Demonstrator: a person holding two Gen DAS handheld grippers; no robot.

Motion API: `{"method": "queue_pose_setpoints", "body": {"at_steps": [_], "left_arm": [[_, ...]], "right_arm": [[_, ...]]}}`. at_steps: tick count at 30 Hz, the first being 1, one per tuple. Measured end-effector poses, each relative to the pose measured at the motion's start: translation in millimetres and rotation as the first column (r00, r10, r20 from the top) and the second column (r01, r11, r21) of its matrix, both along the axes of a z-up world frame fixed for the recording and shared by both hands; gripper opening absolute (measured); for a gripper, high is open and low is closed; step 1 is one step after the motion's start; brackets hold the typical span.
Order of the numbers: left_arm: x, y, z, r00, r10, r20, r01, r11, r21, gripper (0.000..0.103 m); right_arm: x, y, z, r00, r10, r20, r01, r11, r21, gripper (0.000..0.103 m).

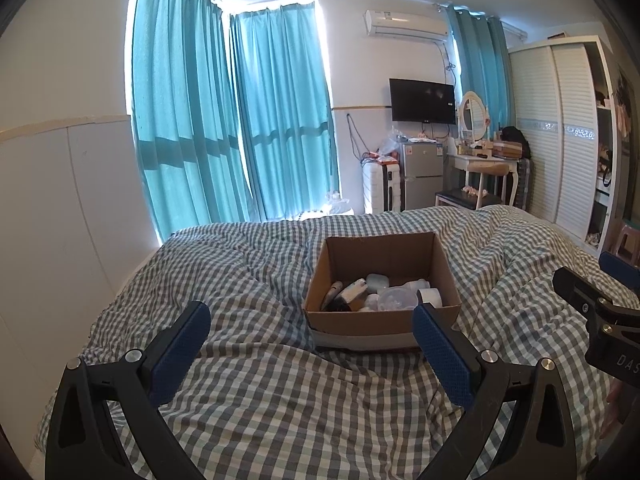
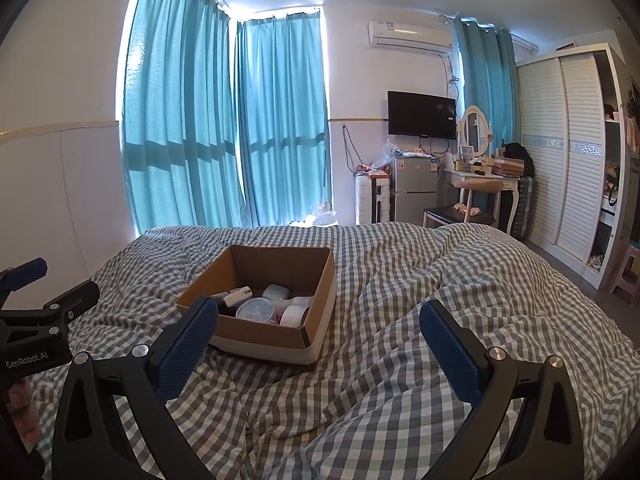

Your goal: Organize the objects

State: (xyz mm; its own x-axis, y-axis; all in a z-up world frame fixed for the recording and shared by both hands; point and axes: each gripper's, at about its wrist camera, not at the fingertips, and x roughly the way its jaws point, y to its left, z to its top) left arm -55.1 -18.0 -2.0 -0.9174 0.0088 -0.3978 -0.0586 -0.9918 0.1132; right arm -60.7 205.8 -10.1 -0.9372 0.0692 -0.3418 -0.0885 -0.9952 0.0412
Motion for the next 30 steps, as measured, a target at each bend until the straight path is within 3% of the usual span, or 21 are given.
{"method": "queue_pose_setpoints", "body": {"at_steps": [30], "left_arm": [[-1,-6,-5,1.0,0.013,0.003,-0.014,1.0,0.008,0.103]], "right_arm": [[-5,-11,-10,1.0,0.006,0.022,-0.007,0.999,0.038,0.101]]}}
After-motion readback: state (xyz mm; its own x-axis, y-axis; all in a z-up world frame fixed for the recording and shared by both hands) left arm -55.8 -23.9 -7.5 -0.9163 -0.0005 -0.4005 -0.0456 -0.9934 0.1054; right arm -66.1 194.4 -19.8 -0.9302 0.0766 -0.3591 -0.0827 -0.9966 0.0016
